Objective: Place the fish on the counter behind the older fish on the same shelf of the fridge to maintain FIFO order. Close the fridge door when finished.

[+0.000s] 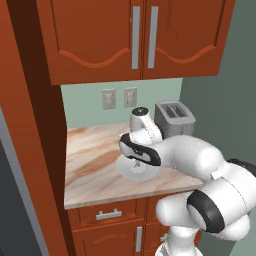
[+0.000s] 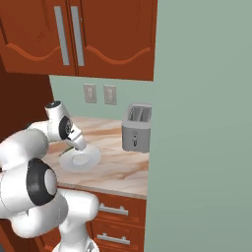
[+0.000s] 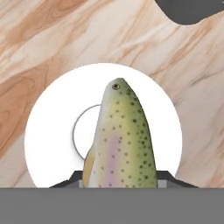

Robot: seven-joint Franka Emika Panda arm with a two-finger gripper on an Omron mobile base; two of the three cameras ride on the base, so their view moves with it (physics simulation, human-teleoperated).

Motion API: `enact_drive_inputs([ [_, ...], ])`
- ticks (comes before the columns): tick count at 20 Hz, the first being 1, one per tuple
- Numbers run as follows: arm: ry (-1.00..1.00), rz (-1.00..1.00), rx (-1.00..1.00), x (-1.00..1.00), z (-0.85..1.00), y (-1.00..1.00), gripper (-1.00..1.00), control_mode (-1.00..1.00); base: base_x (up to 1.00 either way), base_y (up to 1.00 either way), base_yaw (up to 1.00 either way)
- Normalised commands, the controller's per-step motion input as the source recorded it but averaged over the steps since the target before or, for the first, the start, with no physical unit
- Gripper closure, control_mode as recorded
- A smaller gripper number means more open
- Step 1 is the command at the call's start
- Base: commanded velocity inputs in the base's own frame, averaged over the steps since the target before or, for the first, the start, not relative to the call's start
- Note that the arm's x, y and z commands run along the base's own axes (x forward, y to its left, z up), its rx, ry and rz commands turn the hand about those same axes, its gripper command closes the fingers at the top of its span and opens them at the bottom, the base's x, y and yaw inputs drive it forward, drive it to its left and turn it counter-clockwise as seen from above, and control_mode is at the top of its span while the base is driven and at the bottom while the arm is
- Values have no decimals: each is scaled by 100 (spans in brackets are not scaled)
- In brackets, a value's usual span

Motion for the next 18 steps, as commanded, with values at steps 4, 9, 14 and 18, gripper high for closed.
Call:
enact_drive_inputs([
  [4, -2, 0, 8, -100, 85, -34, 100, -100, 0, 0, 0],
  [9, 0, 0, 9, -100, 35, -46, 100, -100, 0, 0, 0],
  [14, 0, 0, 0, -63, 1, -1, 100, -100, 0, 0, 0],
  [18, 0, 0, 0, -39, 6, 0, 100, -100, 0, 0, 0],
])
